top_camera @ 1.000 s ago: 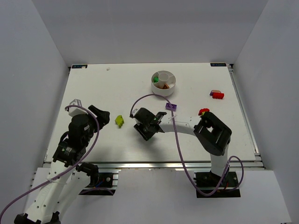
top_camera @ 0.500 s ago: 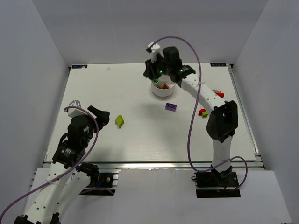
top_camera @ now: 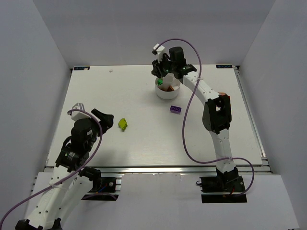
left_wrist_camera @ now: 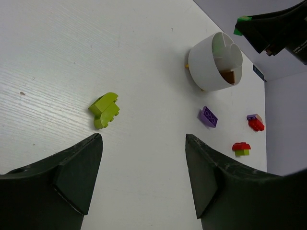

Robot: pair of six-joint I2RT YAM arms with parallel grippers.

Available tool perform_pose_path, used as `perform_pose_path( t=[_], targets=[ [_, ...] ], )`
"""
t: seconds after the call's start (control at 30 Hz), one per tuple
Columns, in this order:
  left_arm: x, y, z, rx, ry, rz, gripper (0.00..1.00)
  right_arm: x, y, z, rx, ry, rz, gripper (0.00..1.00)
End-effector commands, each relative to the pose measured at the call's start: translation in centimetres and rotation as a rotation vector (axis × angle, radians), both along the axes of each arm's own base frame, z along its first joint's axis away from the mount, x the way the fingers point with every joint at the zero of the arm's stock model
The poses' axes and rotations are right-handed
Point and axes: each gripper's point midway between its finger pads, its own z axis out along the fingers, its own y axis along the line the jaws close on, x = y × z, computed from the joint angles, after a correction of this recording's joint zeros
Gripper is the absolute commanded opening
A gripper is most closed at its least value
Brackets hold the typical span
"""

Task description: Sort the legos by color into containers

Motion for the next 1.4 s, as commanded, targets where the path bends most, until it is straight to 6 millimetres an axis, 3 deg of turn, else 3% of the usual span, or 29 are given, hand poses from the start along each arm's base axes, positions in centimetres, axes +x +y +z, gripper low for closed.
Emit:
perform_pose_path(
  t=[0.0,0.23,0.27,0.43,0.6,0.77,0.97,1.07,1.1,1.13,1.17,1.2,1.23,1.3,1.37],
  targets=[
    [0.2,-0.2,-0.2,-0.007,-0.001,-0.009,0.79,0.2,-0.6,2.2,-0.019,-0.108,0.034,0.0],
    [0.4,-0.5,-0.7,-0.013,0.009,-0.016,0.79,0.1,-1.6,-0.4,-0.084,-0.1,0.036,0.0],
    [0.4,-0.5,-0.8,-0.012,0.01,-0.015,0.79,0.3,-1.8,-0.9,-0.101,-0.106,0.036,0.06],
    [0.3,-0.5,-0.9,-0.01,0.016,-0.015,0.79,0.8,-2.5,-2.5,-0.133,-0.1,0.021,0.14],
    [0.2,-0.5,-1.0,-0.01,0.019,-0.016,0.79,1.0,-2.8,-2.8,-0.144,-0.099,0.014,0.57],
    [0.4,-0.6,-1.0,-0.013,0.018,-0.017,0.79,1.0,-3.1,-3.1,-0.152,-0.092,0.009,0.64],
    [0.6,-0.7,-0.8,-0.009,0.017,-0.023,0.79,0.7,-3.1,-1.7,-0.126,-0.098,0.006,0.63],
    [0.6,-0.8,-0.9,-0.011,0.021,-0.03,0.74,-0.1,-3.0,2.0,-0.063,-0.121,0.02,0.57],
    [0.6,-1.0,-0.9,-0.016,0.021,-0.038,0.71,-1.1,-2.9,4.5,-0.027,-0.146,0.053,0.53],
    [0.6,-1.2,-1.0,-0.02,0.025,-0.044,0.67,-1.7,-3.1,5.7,-0.005,-0.151,0.069,0.49],
    [0.7,-1.4,-1.2,-0.022,0.03,-0.051,0.45,-2.9,-2.8,6.9,0.034,-0.14,0.112,0.38],
    [0.8,-1.8,-1.5,-0.024,0.043,-0.07,0.33,-4.1,-3.6,8.7,0.059,-0.148,0.121,0.3],
    [0.9,-2.0,-1.8,-0.023,0.054,-0.082,0.22,-5.0,-3.8,9.4,0.077,-0.137,0.138,0.16],
    [1.2,-2.5,-2.7,-0.016,0.091,-0.096,0.03,-7.9,-4.7,10.9,0.127,-0.093,0.173,0.07],
    [1.4,-2.9,-3.5,-0.012,0.131,-0.113,0.03,-9.6,-6.3,11.5,0.168,-0.049,0.177,0.08]
  ],
)
